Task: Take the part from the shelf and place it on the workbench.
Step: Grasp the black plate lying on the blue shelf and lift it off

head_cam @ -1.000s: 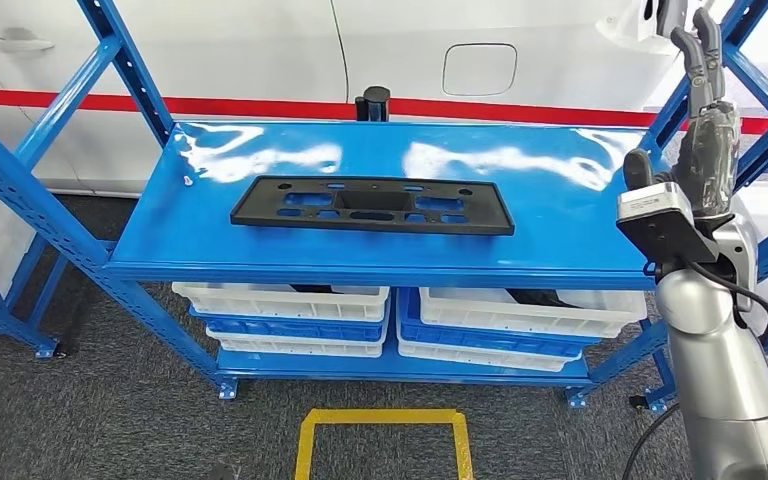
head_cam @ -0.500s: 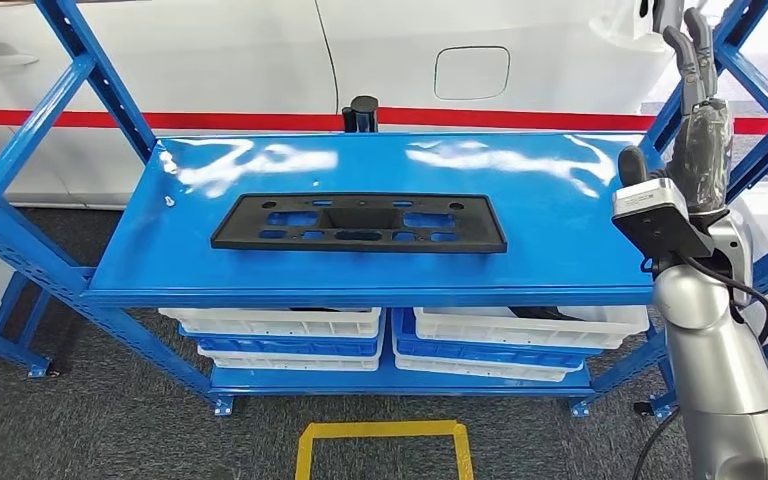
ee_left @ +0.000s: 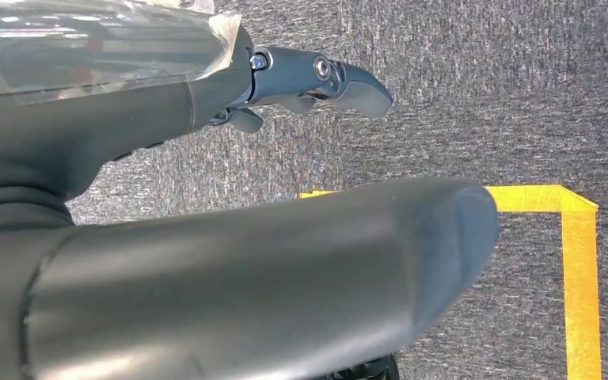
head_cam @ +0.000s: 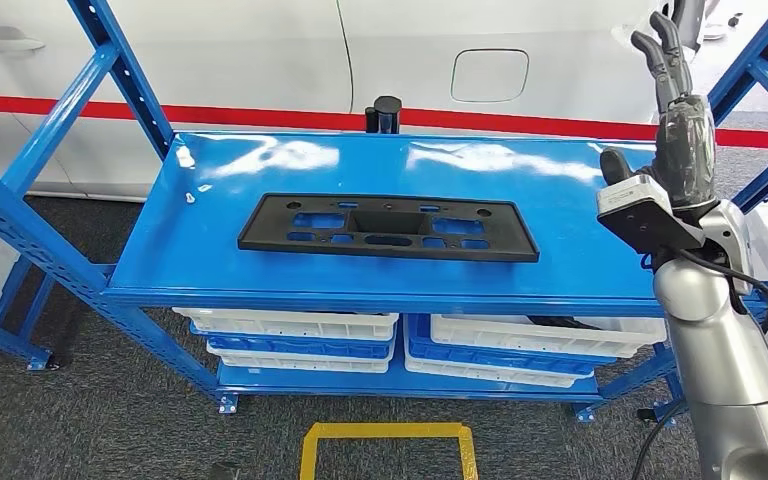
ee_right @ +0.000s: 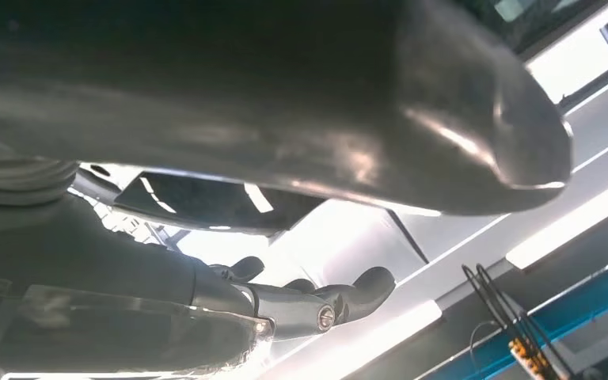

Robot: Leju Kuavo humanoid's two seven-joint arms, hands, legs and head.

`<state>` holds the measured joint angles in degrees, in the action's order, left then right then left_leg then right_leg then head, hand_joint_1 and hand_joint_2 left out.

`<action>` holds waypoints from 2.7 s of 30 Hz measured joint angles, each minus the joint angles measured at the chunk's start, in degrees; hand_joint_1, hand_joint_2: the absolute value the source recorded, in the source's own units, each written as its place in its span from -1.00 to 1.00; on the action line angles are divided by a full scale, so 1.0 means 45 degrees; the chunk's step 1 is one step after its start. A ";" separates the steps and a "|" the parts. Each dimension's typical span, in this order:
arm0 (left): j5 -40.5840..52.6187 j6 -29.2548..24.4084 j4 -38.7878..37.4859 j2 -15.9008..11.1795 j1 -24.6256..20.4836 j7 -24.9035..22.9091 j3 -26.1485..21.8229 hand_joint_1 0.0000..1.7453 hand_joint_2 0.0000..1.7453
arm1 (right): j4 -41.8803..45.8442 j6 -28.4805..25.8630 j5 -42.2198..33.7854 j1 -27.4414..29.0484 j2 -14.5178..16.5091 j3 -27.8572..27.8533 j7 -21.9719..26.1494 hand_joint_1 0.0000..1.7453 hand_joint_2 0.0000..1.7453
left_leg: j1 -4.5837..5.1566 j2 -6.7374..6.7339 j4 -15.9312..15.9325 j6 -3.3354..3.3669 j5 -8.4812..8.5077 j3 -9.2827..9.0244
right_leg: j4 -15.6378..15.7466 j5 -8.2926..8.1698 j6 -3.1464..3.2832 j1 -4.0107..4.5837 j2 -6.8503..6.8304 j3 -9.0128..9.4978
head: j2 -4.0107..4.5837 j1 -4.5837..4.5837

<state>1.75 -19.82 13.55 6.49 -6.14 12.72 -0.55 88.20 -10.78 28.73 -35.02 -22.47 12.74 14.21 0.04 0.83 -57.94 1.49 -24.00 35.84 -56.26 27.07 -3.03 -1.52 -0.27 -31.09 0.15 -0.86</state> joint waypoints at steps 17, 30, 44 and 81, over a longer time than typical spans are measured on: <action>-0.0174 0.0101 -0.0005 -0.0024 -0.0009 -0.0012 0.0034 -1.00 -1.00 | -0.1048 0.2459 0.1909 -0.1060 -0.0187 0.2584 -0.1025 -1.00 -1.00 | -0.0024 -0.0009 0.0025 0.0030 0.0022 -0.0025 | -0.0005 -0.0016 -0.0096 0.0019 0.0002 0.0006 | 0.0000 -0.0004; -0.0282 0.0005 0.0000 0.0094 -0.0046 -0.0232 0.0347 -1.00 -1.00 | -0.2612 0.4501 0.2298 -0.1107 0.1057 0.6644 -0.1863 -1.00 -1.00 | -0.0027 -0.0010 0.0026 0.0030 0.0023 -0.0026 | -0.0005 -0.0013 -0.0093 0.0019 -0.0001 0.0003 | 0.0000 -0.0003; -0.0412 -0.0056 -0.0003 0.0120 0.0036 -0.0137 0.0396 -1.00 -1.00 | -0.4187 0.4610 0.2272 -0.1248 0.1583 0.7642 -0.2238 -1.00 1.00 | -0.0025 -0.0009 0.0025 0.0030 0.0023 -0.0026 | -0.0005 -0.0013 -0.0093 0.0018 0.0000 0.0004 | 0.0000 -0.0002; -0.0922 -0.0061 0.0000 0.0152 0.0057 -0.0090 0.0907 -1.00 -1.00 | -0.9315 0.1969 0.5283 -0.2223 0.2119 0.7561 -0.2997 -1.00 1.00 | -0.0010 0.0065 0.0044 0.0139 0.0113 -0.0197 | 0.0023 0.0082 -0.0077 0.0012 0.0003 0.0076 | 0.0000 0.0000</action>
<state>-2.40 -20.10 13.55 7.17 -5.88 12.32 3.54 46.29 -1.92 52.51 -45.02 -12.94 46.77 0.72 0.00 1.12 -57.74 2.11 -23.49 34.95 -56.16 27.44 -3.38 -1.46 -0.26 -30.75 0.15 -0.86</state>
